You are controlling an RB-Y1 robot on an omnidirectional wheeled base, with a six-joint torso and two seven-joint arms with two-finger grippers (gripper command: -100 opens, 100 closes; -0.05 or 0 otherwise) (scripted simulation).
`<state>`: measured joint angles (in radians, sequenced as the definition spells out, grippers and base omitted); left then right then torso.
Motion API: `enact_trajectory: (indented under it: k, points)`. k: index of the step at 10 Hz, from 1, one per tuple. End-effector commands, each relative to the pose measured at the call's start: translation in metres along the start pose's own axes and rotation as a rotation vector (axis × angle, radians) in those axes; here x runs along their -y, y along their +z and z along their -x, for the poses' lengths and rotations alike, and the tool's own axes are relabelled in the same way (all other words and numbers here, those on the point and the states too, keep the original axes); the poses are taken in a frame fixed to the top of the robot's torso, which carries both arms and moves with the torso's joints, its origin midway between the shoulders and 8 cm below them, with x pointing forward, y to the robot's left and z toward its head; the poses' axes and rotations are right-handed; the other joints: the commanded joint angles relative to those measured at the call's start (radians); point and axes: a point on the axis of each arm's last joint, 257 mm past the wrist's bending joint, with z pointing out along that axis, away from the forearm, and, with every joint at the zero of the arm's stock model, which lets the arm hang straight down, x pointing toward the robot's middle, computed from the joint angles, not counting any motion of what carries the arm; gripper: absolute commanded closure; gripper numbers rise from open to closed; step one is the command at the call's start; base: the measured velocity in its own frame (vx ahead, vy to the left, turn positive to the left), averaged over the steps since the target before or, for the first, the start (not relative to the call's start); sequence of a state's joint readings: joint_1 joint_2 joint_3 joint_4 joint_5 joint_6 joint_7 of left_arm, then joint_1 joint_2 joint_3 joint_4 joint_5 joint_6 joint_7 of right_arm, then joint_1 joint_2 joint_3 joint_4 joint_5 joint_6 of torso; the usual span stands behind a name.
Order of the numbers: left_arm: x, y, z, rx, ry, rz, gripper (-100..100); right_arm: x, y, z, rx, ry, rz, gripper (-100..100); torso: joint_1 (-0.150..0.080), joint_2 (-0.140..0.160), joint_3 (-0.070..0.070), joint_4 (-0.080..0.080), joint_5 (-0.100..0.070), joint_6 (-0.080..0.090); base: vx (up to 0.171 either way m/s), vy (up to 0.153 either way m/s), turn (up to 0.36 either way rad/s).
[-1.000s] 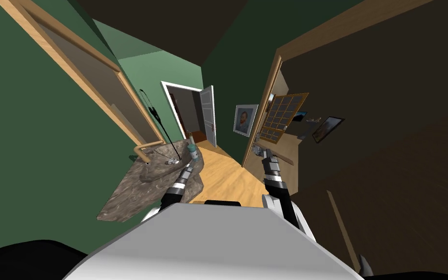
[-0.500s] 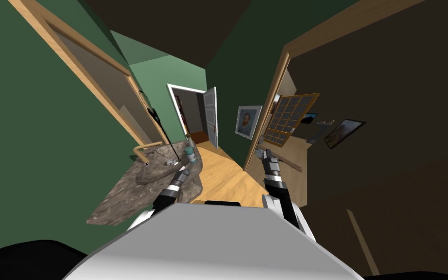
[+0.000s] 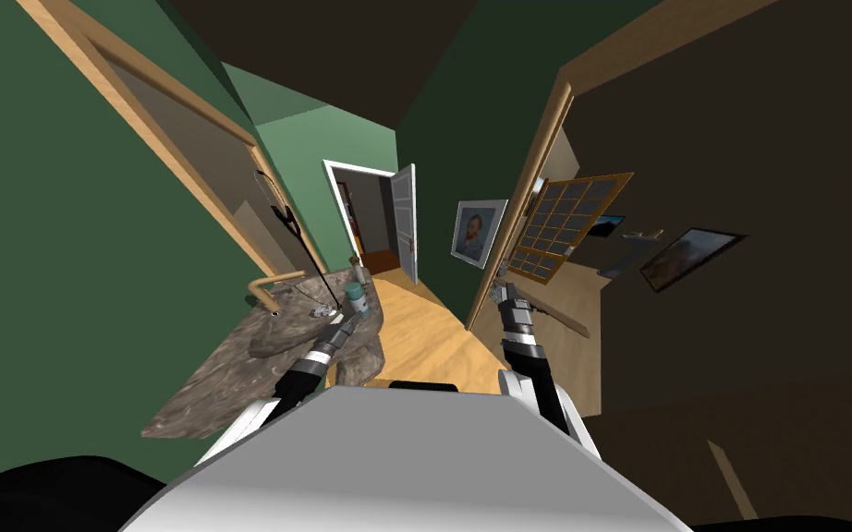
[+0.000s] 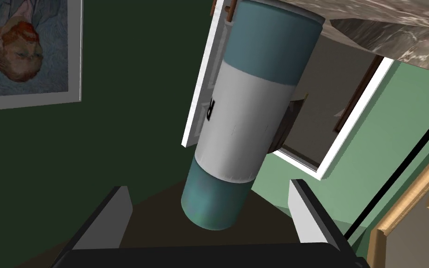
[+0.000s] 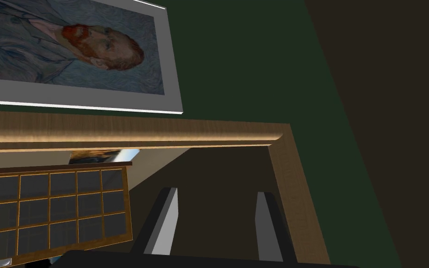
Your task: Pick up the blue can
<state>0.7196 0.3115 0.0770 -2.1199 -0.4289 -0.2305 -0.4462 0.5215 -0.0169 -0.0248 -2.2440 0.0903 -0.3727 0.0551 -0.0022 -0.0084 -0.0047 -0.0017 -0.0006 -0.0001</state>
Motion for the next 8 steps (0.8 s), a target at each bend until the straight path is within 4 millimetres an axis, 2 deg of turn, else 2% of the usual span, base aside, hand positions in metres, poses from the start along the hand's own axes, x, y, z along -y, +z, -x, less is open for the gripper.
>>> enact_trajectory:
  k: [1,3,4,5,6,7,8]
  points:
    - [-0.005,0.000,0.005,-0.009,0.071,-0.007,-100,0.000,0.000,0.000,0.000,0.000,0.000,0,0.000,0.000,0.000,0.000,0.000,0.000,0.137,-0.063,0.096]
    - [-0.011,0.000,0.011,-0.019,0.144,-0.015,-100,0.000,0.000,0.000,0.000,0.000,0.000,0,0.001,-0.001,-0.001,0.000,0.000,0.000,0.124,-0.027,0.082]
    - [-0.011,-0.001,0.009,-0.017,0.125,-0.014,-100,0.000,0.000,0.000,0.000,0.000,0.000,0,0.002,0.000,0.000,0.000,0.000,0.000,0.045,-0.006,0.008]
    - [-0.011,-0.001,0.009,-0.017,0.129,-0.014,0,0.000,0.000,0.000,0.000,0.000,0.000,0,0.003,0.003,0.002,0.000,0.001,0.000,0.009,-0.002,-0.001]
    - [-0.009,-0.002,0.017,-0.012,0.130,-0.011,-100,0.000,0.000,0.000,0.000,0.000,0.000,0,0.003,0.006,0.003,0.001,0.001,0.000,0.096,0.000,-0.023]
    - [-0.010,-0.002,0.013,-0.014,0.130,-0.014,-100,0.000,0.000,0.000,0.000,0.000,0.000,0,0.003,0.003,0.002,0.001,0.001,0.000,0.060,0.001,-0.004]
    - [-0.010,-0.002,0.014,-0.013,0.130,-0.013,100,0.000,0.000,0.000,0.000,0.000,0.000,0,0.004,0.004,0.002,0.001,0.001,0.000,0.008,0.002,0.011]
